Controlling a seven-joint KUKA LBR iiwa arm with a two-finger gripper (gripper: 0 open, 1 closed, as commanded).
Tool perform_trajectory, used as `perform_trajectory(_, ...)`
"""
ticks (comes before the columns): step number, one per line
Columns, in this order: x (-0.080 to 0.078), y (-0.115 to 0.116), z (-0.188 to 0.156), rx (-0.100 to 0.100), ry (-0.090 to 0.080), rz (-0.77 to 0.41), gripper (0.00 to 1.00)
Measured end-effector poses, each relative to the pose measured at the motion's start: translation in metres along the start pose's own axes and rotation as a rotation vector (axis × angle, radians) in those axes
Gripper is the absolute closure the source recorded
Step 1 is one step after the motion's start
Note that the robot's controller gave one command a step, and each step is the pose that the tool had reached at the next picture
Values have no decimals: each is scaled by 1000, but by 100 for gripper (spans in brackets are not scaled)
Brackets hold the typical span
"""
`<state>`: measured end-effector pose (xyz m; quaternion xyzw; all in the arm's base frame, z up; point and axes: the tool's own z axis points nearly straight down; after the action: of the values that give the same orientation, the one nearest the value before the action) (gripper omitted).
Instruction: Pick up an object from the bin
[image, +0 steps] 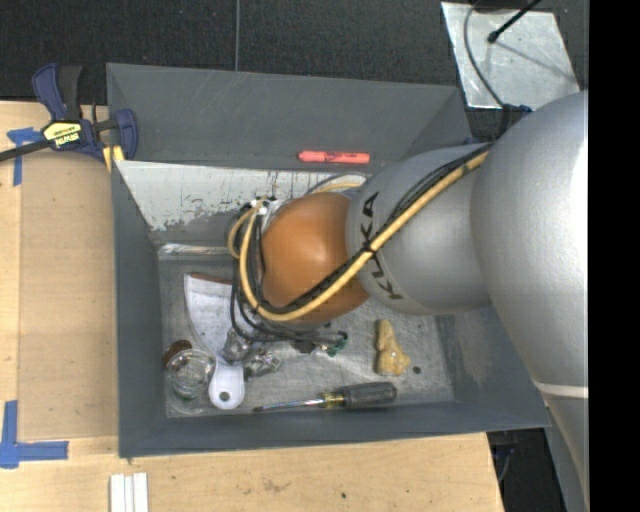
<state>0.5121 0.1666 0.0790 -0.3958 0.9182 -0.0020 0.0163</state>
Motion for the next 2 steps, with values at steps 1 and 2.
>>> perform_trajectory(1, 0, 0, 0, 0, 0, 0, 100)
perform_trajectory(2, 2, 5, -29, -18, 30, -14, 100)
